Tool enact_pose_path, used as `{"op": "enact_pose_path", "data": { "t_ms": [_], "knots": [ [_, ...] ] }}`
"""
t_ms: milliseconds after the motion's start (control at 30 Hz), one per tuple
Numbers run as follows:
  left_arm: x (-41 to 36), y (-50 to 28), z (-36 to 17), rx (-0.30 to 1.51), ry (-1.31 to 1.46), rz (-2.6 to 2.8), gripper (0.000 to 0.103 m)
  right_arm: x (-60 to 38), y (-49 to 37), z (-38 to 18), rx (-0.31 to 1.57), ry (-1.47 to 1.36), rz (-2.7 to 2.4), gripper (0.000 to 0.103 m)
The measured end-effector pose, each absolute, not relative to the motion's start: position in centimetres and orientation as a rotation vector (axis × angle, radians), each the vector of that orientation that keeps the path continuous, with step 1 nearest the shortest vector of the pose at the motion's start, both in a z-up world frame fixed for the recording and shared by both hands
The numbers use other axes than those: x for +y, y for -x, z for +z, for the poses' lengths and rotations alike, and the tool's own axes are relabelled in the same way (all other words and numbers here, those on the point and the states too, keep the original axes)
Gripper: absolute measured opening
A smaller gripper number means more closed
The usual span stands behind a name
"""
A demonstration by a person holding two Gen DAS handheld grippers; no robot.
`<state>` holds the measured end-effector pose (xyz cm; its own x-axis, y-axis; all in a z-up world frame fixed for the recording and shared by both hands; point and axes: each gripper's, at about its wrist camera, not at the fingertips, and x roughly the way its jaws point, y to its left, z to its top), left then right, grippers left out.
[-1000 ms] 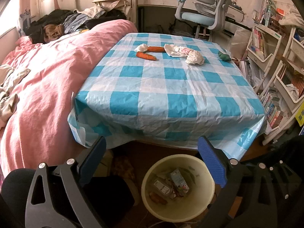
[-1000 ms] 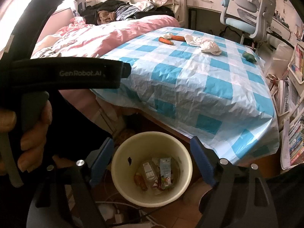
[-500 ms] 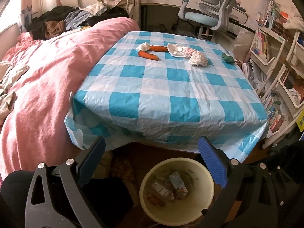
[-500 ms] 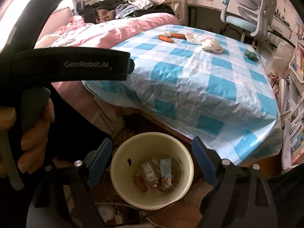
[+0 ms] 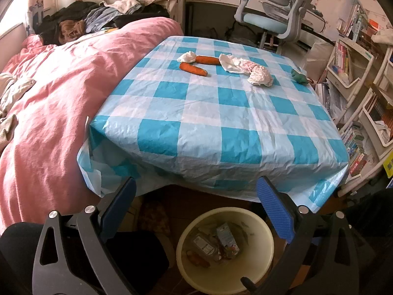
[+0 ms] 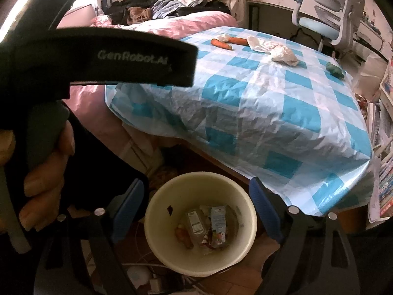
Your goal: Collect trash
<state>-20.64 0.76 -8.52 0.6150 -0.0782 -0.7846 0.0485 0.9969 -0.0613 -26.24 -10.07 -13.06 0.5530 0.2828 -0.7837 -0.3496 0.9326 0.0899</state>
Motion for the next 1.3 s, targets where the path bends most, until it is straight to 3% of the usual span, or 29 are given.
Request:
{"op": "enact_pose_path", "data": {
  "t_ms": [1300],
  "knots": [
    [-1.0,18.1,-9.1,0.936,0.022,-0.08,0.095,-10.1,23.2,-14.0,0.923,0.058,0.376,0.086]
  ]
}}
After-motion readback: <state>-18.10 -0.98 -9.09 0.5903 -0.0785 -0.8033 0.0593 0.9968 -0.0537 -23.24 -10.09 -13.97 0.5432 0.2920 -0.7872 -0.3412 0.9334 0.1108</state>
